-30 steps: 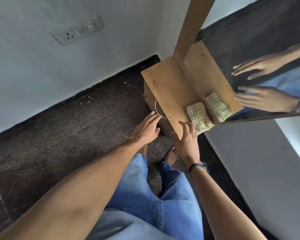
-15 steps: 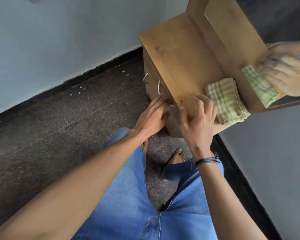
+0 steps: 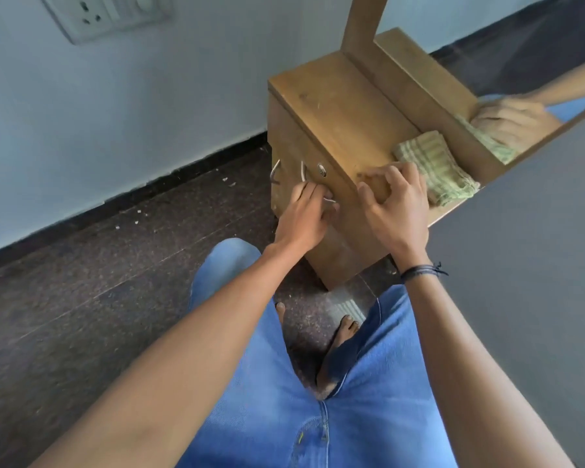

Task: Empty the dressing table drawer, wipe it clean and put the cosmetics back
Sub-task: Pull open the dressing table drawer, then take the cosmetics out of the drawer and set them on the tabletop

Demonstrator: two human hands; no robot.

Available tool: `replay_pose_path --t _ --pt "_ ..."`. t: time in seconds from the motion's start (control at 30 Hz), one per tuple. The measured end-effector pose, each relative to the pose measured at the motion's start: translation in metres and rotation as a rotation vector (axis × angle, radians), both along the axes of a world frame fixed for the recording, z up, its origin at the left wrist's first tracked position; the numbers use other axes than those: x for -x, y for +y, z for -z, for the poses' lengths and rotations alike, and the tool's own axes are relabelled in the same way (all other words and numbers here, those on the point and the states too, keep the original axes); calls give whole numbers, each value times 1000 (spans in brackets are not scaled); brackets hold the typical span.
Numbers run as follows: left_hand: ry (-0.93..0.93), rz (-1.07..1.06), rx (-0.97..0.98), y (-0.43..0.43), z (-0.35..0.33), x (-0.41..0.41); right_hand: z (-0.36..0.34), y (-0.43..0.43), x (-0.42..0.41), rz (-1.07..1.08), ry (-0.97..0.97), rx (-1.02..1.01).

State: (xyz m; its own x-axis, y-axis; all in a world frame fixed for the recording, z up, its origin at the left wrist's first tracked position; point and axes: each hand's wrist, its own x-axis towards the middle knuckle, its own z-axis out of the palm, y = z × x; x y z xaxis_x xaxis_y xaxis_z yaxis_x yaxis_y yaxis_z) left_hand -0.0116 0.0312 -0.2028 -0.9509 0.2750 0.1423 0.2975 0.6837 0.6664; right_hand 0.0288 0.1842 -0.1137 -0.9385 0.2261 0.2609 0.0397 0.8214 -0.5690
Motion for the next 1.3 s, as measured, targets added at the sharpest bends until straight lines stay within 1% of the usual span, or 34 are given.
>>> replay_pose_path --t 0.23,0.37,0.43,0.5,0.57,0.73,0.8,0.9,1.03,1.1,1.2,1.3 --pt "-77 -145 -48 -29 -6 -29 -8 -6 -9 -61 -11 16" --pt "-190 -161 -88 -34 -16 -28 1 -10 -13 -97 9 -63" --pt "-269 -163 -91 -38 -27 -26 6 -21 -21 -135 -6 -73" --pt "-261 -255 -76 -81 -31 -66 20 -73 -64 -259 -43 -69" --pt "-278 -276 -73 -85 -41 -63 24 -82 -66 -274 -105 -33" --pt "-378 -364 -5 -86 -68 -61 20 -87 -68 -256 -103 132" --pt "-330 -432 -20 -94 -69 -62 24 -96 -75 -257 -105 176" --pt "-175 -520 -49 -105 -70 -63 28 -106 -84 -238 -102 251" --pt "-72 -594 -207 -111 -68 -58 30 -118 -95 -245 -118 329" --pt "-21 -602 -227 -112 -69 -58 32 -121 -100 -260 -141 368" --pt "52 -595 -188 -112 -68 -58 34 -124 -109 -284 -161 408" --pt "132 -579 -44 -113 -69 -61 38 -127 -117 -332 -150 374"
